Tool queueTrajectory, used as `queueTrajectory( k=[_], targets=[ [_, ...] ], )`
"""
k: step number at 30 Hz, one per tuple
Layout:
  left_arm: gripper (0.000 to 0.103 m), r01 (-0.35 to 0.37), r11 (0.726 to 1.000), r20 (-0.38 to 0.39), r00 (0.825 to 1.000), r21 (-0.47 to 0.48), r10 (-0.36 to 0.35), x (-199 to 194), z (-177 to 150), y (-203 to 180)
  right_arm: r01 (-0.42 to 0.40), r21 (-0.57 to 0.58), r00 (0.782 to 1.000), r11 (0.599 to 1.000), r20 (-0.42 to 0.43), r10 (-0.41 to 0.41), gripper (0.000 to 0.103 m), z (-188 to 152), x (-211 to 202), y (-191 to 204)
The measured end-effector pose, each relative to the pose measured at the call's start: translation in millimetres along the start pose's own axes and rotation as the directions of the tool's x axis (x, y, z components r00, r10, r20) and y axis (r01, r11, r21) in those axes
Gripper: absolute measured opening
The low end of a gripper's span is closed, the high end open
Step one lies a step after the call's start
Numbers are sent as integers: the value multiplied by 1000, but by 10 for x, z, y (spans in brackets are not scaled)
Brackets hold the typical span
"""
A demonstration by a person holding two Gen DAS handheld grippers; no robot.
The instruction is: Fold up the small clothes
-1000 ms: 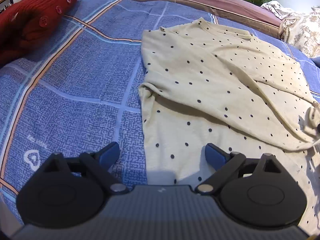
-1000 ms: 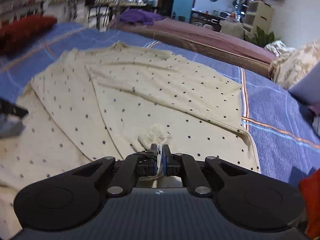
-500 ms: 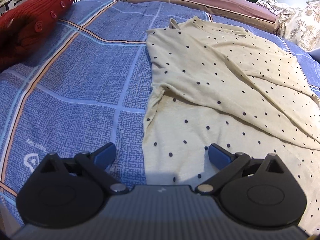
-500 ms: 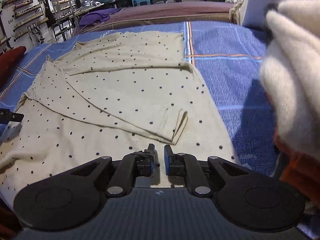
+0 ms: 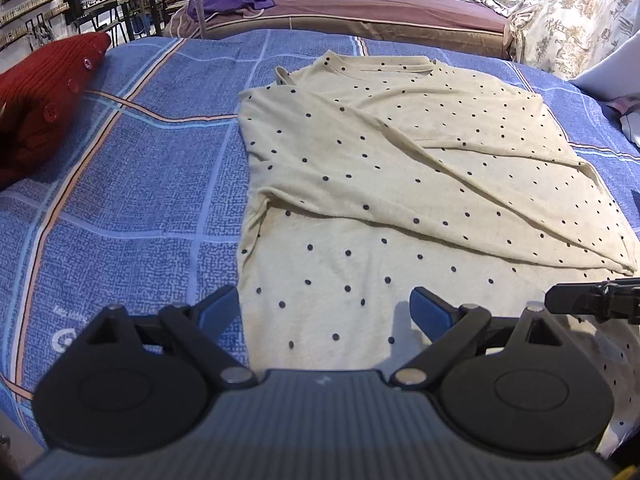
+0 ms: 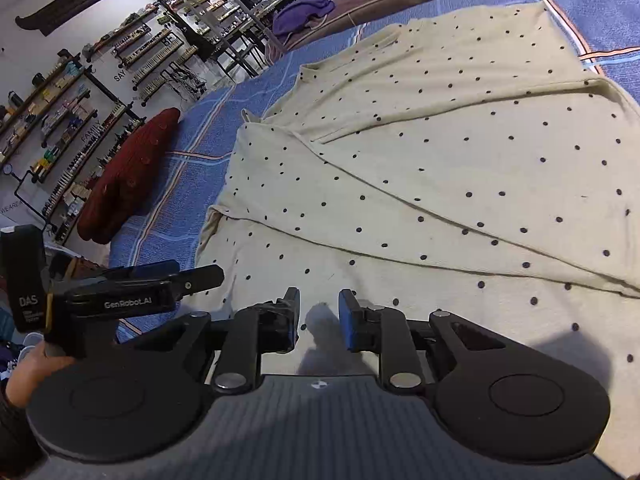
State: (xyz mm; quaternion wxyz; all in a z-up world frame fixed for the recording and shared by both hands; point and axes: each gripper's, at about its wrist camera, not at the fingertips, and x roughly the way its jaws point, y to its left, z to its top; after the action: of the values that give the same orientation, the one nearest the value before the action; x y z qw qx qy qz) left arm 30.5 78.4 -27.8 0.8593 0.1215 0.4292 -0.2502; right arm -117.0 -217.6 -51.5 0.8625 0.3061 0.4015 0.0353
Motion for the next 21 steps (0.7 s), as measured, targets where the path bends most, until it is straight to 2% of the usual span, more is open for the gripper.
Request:
queueTrajectory(
  k=[4,6,7,9,10,13,15,18,21],
  targets=[
    [94,12,1000,22,1000,0,-12,-13,-7,18,-14,24,1000,1000,-4,14,43,-23,-36,34],
    [102,8,1000,52,999,-4,-8,28,-6,17,-1,2,1000,1000,15,1,44,-22,-161,21],
    [103,11,1000,90,996,-8,-10,62,-18,23,20,-19,999,1000,39,-19,45,-29,-236,17],
    [103,20,1000,203,979,-25,-14,188,-71,32,92,-56,992,994,91,-87,56,-47,-379,-25],
    [103,16,999,226,974,-38,-7,247,-81,29,133,-64,986,989,112,-125,58,-48,-428,-78],
    [103,42,996,256,966,-73,-21,460,15,6,208,-79,972,975,129,-197,60,-80,-543,-216],
    [103,-10,998,238,971,-63,25,628,49,-46,241,-72,964,968,135,-230,60,-128,-600,-298],
    [103,-58,998,233,971,-13,59,696,70,-134,246,-49,964,968,121,-239,60,-194,-635,-387],
    [103,-36,999,238,970,-28,42,700,53,-93,239,-47,965,970,123,-231,60,-237,-670,-403]
  ],
)
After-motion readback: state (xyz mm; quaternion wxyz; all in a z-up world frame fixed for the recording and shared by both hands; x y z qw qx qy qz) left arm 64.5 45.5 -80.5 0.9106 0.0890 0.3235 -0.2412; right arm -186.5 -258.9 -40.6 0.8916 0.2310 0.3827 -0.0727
